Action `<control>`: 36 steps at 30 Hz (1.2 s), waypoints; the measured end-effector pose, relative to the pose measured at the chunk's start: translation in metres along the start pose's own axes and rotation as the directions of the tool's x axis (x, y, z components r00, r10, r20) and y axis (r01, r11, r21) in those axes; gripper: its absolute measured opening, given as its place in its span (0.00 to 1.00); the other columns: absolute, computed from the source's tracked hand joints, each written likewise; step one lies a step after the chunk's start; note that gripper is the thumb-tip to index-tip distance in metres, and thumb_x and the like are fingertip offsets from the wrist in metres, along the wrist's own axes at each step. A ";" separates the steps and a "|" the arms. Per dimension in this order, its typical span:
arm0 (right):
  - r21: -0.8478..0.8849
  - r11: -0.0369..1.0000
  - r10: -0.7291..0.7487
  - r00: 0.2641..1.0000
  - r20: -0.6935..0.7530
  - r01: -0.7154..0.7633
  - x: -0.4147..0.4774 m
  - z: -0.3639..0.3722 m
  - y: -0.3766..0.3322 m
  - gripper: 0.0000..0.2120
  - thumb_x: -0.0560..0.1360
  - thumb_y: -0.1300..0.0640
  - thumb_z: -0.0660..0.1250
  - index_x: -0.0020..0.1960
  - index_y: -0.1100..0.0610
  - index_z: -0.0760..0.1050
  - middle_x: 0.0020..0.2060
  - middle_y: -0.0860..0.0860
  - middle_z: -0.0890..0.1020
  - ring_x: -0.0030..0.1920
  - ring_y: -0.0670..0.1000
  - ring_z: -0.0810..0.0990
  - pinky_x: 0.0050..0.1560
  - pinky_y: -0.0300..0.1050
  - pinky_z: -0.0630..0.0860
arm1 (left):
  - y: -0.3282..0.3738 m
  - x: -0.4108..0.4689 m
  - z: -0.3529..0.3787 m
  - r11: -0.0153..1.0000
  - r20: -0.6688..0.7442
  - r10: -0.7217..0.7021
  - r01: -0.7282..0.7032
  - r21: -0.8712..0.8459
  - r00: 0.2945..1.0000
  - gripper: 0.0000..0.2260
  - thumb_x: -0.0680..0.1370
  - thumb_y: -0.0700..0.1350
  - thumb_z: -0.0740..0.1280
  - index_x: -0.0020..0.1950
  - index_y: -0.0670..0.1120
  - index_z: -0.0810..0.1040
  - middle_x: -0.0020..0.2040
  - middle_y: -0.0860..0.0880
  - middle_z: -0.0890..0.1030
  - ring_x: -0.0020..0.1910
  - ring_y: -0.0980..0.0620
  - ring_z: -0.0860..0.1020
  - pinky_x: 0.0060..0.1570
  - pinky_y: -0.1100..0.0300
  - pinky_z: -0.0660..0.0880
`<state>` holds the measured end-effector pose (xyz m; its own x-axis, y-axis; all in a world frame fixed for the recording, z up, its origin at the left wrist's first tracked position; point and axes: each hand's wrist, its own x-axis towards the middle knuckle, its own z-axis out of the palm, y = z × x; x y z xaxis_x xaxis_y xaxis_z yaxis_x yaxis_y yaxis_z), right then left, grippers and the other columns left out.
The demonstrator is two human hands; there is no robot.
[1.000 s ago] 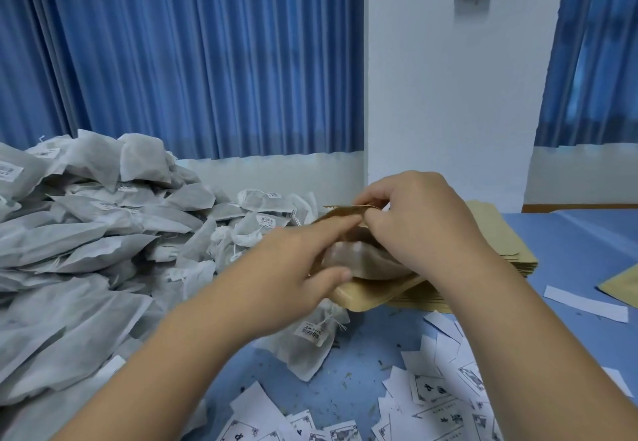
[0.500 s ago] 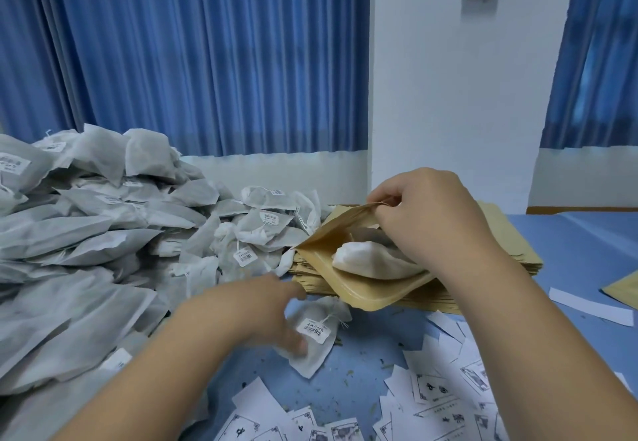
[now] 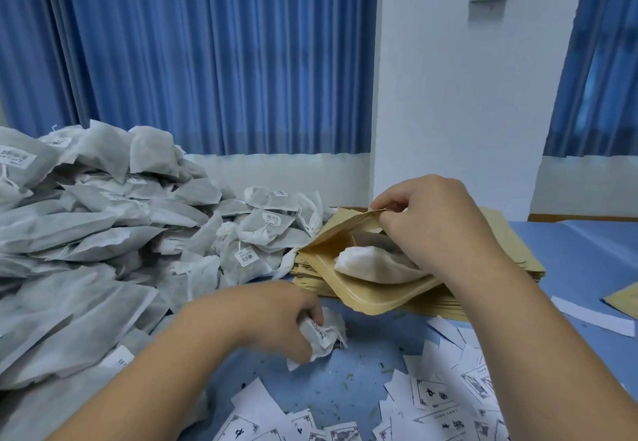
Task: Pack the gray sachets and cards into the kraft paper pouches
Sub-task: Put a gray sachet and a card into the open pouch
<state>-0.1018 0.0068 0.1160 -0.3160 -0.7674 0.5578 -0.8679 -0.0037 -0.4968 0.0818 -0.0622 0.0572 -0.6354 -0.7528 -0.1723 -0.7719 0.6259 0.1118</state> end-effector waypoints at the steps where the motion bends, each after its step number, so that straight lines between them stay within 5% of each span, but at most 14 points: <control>1: 0.004 1.000 0.003 1.000 0.001 -0.003 0.000 0.000 0.000 0.12 0.70 0.58 0.65 0.42 0.43 0.83 0.39 0.42 0.82 0.40 0.48 0.79 0.42 0.44 0.78 | 0.002 -0.007 -0.008 0.999 0.000 0.016 -0.015 -0.028 1.000 0.20 0.69 0.54 0.69 0.60 0.64 0.73 0.39 0.61 0.73 0.38 0.62 0.73 0.38 0.63 0.71; 5: 0.024 1.000 0.018 1.000 0.008 -0.018 0.000 -0.002 0.000 0.12 0.69 0.59 0.65 0.41 0.43 0.82 0.38 0.41 0.81 0.41 0.48 0.79 0.44 0.45 0.79 | 0.007 -0.049 -0.047 0.973 -0.050 0.159 -0.165 -0.161 0.986 0.16 0.68 0.56 0.70 0.54 0.69 0.74 0.36 0.70 0.76 0.31 0.68 0.74 0.30 0.75 0.66; 10: 0.008 1.000 0.018 0.999 0.028 -0.018 -0.002 -0.003 -0.001 0.13 0.71 0.59 0.65 0.44 0.43 0.83 0.41 0.42 0.82 0.41 0.48 0.79 0.41 0.42 0.77 | 0.003 -0.078 -0.069 0.864 -0.189 0.288 -0.340 -0.372 0.939 0.22 0.64 0.60 0.68 0.58 0.67 0.76 0.49 0.64 0.80 0.42 0.63 0.78 0.43 0.70 0.72; 13: -0.006 1.000 0.009 1.000 0.030 -0.008 -0.003 -0.003 -0.003 0.13 0.71 0.59 0.64 0.45 0.44 0.83 0.43 0.43 0.82 0.43 0.49 0.79 0.44 0.43 0.78 | 0.005 -0.067 -0.062 0.884 -0.345 0.223 -0.338 -0.322 0.912 0.22 0.64 0.62 0.70 0.57 0.67 0.75 0.52 0.62 0.80 0.48 0.60 0.79 0.50 0.60 0.76; 20: -0.004 1.000 -0.004 1.000 0.030 0.004 -0.005 -0.005 -0.009 0.11 0.70 0.57 0.65 0.42 0.43 0.82 0.40 0.42 0.83 0.43 0.48 0.80 0.44 0.44 0.78 | 0.037 -0.024 -0.023 0.948 -0.642 0.188 -0.309 -0.080 0.743 0.18 0.71 0.63 0.67 0.59 0.61 0.73 0.50 0.61 0.79 0.49 0.62 0.75 0.49 0.58 0.75; 24: 0.020 1.000 -0.023 1.000 0.017 0.023 -0.005 -0.005 -0.013 0.10 0.69 0.56 0.66 0.43 0.43 0.82 0.41 0.42 0.83 0.44 0.48 0.80 0.47 0.46 0.79 | 0.043 -0.012 -0.011 0.976 -0.692 0.158 -0.216 0.003 0.705 0.17 0.74 0.64 0.61 0.60 0.62 0.71 0.47 0.58 0.77 0.49 0.58 0.74 0.41 0.57 0.73; 30: 0.061 0.995 -0.075 0.997 0.020 0.074 -0.010 -0.003 -0.020 0.11 0.70 0.57 0.66 0.44 0.43 0.83 0.42 0.43 0.83 0.44 0.48 0.80 0.47 0.47 0.79 | 0.057 -0.015 -0.009 0.991 -0.731 -0.005 0.099 0.085 0.682 0.18 0.76 0.66 0.54 0.52 0.56 0.75 0.35 0.52 0.67 0.38 0.52 0.70 0.28 0.61 0.58; 36: 0.020 0.987 -0.162 0.987 0.004 0.162 -0.015 0.001 -0.028 0.12 0.71 0.59 0.65 0.46 0.45 0.83 0.43 0.46 0.83 0.47 0.52 0.78 0.48 0.50 0.78 | 0.065 -0.017 -0.006 0.967 -0.611 -0.048 0.191 0.171 0.790 0.08 0.77 0.45 0.64 0.56 0.50 0.71 0.37 0.52 0.67 0.36 0.48 0.70 0.26 0.61 0.57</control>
<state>-0.0728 0.0183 0.1206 -0.1700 -0.7591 0.6284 -0.8997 -0.1406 -0.4132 0.0421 -0.0093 0.0731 -0.4791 -0.7497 0.4566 -0.8635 0.4959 -0.0919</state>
